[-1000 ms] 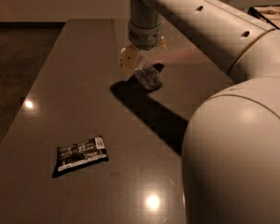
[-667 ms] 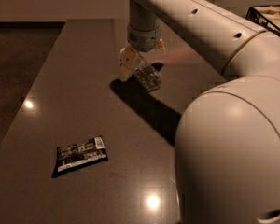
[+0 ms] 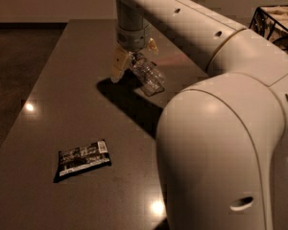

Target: Place water bottle upright

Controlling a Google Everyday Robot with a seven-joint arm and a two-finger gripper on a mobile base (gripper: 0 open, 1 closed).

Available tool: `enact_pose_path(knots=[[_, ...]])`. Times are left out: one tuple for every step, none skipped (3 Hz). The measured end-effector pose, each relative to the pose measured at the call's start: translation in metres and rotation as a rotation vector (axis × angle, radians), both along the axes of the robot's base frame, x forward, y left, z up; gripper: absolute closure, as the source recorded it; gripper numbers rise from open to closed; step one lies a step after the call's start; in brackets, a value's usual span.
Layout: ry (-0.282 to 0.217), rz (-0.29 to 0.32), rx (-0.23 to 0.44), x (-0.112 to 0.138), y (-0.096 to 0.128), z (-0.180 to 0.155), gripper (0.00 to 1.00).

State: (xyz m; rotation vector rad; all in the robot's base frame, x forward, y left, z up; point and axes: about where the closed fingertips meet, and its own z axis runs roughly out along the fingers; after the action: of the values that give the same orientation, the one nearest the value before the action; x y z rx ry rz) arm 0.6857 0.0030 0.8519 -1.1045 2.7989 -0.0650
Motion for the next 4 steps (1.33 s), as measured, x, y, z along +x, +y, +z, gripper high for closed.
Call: enact_pose_path(knots=[[-0.004, 0.015, -0.019, 0.006, 0.012, 0.001, 0.15], [-0.012, 0.064, -0.03, 0.009, 0.02, 0.004, 0.37], [-0.051, 0.174, -0.025, 0.005, 0.024, 0.014, 0.62], [-0.1, 0.329, 0.082, -0.017, 0.029, 0.04, 0.84]])
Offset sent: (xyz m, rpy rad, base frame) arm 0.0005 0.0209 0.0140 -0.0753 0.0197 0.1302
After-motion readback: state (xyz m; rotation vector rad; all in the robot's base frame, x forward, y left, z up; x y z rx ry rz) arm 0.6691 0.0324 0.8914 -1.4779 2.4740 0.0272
